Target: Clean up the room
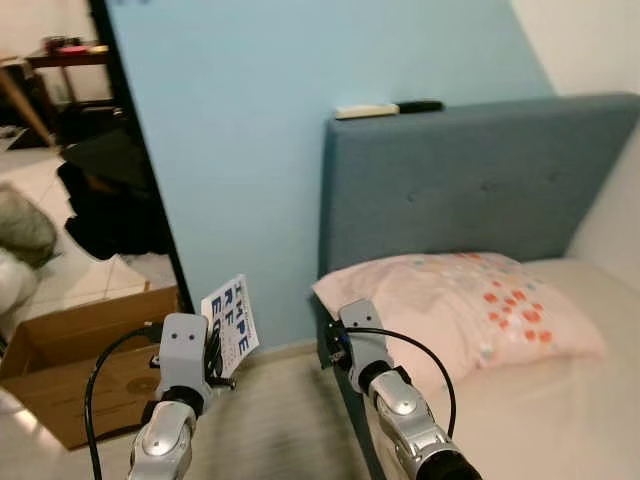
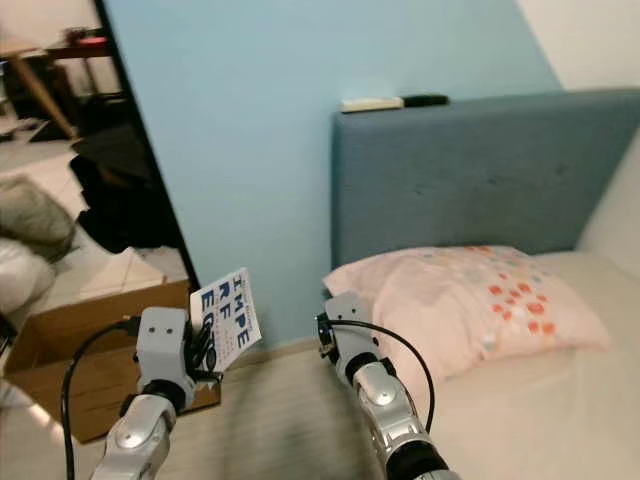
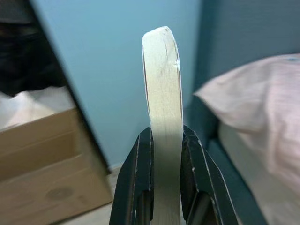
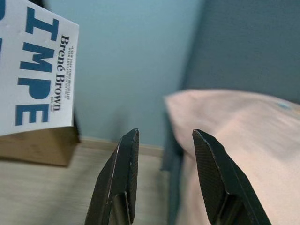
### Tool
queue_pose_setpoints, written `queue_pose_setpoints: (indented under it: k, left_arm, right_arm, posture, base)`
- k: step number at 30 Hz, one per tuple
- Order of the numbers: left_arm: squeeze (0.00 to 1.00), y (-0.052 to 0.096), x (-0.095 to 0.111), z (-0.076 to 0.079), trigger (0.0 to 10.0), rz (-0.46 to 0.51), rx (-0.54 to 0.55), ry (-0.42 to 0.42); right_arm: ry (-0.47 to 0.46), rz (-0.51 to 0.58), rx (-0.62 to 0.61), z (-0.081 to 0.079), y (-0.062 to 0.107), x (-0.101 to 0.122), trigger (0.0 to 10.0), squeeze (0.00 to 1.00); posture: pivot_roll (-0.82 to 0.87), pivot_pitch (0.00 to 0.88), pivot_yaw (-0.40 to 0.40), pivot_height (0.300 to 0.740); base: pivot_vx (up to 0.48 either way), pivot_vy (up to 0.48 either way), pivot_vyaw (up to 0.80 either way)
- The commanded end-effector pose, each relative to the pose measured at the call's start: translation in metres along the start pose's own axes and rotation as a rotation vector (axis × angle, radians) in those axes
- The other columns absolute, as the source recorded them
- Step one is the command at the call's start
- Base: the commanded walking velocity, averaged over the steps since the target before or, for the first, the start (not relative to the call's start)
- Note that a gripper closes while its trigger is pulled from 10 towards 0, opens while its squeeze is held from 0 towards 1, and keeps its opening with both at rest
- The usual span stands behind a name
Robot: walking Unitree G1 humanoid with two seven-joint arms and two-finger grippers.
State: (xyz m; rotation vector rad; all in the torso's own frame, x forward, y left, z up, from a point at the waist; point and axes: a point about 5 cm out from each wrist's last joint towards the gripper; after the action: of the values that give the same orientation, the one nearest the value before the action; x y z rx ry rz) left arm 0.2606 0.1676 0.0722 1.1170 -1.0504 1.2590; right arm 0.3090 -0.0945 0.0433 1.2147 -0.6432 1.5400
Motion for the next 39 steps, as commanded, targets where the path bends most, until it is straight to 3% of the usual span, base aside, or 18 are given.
queue_pose_setpoints:
  k: [1, 26, 39]
  left_arm:
    - [0.00, -0.002, 0.007, 0.002, 10.0, 0.039, -0.017, -0.013]
    - [0.00, -0.008, 0.005, 0.001, 10.0, 0.021, -0.028, -0.035]
    - [0.00, -0.010, 0.006, -0.014, 10.0, 0.028, 0.078, -0.054]
  right_arm:
    - [-0.022, -0.024, -0.003, -0.001, 0.002, -0.005, 10.0, 0.00]
    - [-0.065, -0.061, 0.003, 0.000, 0.003, -0.010, 10.0, 0.00]
    - [-0.067, -0.073, 0.017, -0.002, 0.005, -0.013, 10.0, 0.00]
  posture:
    - [0.01, 0.000, -0.004, 0.740]
    - [0.00, 0.000, 0.003, 0.740]
    - [0.00, 0.000, 0.002, 0.740]
  base:
    - [0.000, 0.000, -0.80]
    - [0.000, 0.000, -0.80]
    - [0.000, 0.000, -0.80]
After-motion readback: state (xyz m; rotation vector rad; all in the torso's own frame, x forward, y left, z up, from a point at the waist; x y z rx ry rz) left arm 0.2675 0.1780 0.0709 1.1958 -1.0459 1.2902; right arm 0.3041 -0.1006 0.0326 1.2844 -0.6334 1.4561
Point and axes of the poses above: a point about 5 cm out from each wrist's last joint towards the gripper, its own y axis pointing back from the gripper into the wrist, its own x axis along the axis of the wrist's last joint, z = x × y, and after that the axes turned 12 degrees about y, right-handed
